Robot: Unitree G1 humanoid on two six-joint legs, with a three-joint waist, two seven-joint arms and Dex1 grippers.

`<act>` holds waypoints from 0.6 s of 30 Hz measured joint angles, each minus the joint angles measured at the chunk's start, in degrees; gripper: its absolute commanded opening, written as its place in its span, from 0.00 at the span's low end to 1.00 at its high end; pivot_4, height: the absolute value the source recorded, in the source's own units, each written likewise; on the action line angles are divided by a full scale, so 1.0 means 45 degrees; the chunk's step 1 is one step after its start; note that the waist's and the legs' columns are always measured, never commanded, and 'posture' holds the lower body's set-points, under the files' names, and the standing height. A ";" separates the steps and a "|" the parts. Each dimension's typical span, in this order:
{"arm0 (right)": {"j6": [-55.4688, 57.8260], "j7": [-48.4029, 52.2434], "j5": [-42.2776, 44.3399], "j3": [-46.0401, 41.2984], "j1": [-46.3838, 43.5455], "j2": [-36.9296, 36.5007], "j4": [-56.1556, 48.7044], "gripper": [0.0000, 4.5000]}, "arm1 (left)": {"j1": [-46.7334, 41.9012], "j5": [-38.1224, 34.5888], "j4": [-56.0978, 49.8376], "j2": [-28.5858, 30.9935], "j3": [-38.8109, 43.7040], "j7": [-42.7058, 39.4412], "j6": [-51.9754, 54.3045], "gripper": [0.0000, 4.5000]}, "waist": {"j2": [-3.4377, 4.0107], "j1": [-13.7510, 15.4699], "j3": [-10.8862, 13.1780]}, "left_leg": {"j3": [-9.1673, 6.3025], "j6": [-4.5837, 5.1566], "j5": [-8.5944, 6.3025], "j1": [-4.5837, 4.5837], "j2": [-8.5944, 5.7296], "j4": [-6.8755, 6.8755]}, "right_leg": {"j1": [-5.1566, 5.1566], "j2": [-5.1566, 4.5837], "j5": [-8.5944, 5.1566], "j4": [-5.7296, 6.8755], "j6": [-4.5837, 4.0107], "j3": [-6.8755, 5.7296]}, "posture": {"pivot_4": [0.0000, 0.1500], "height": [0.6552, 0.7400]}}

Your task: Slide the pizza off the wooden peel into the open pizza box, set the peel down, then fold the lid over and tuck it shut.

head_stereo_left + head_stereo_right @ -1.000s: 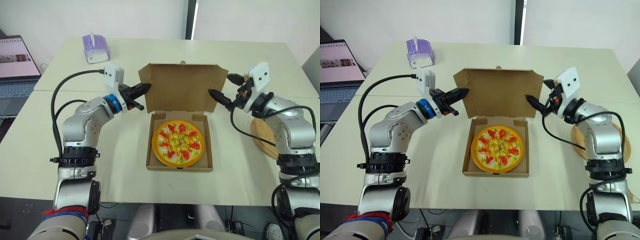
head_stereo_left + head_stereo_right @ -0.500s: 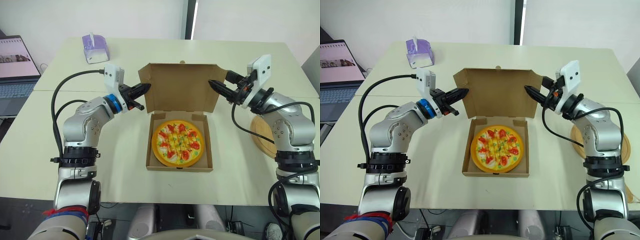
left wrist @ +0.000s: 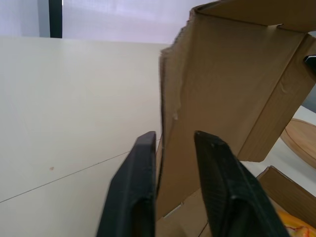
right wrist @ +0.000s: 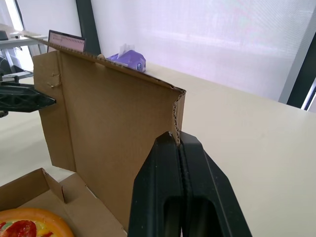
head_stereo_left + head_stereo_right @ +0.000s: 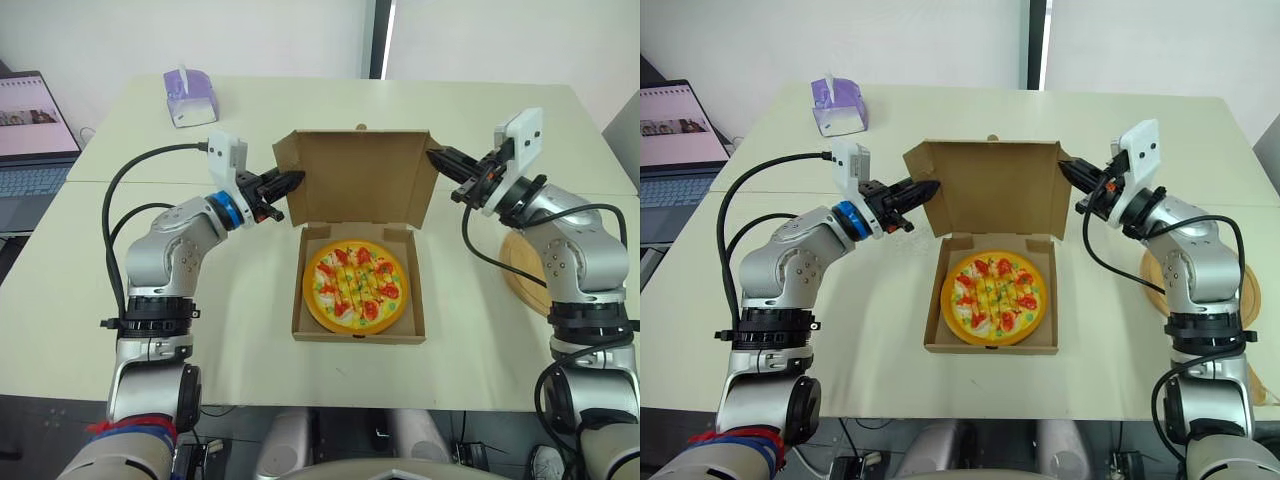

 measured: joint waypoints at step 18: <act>-0.0113 0.0036 -0.0020 0.0006 0.0007 0.0001 0.0000 0.00 | 0.0448 0.0050 -0.0857 -0.0029 0.0647 0.0288 -0.0970 0.32 | 0.0001 -0.0001 -0.0001 | 0.0004 0.0000 0.0000 0.0000 0.0001 -0.0001 | -0.0001 0.0000 0.0000 0.0000 0.0000 0.0001 | 1.00 1.00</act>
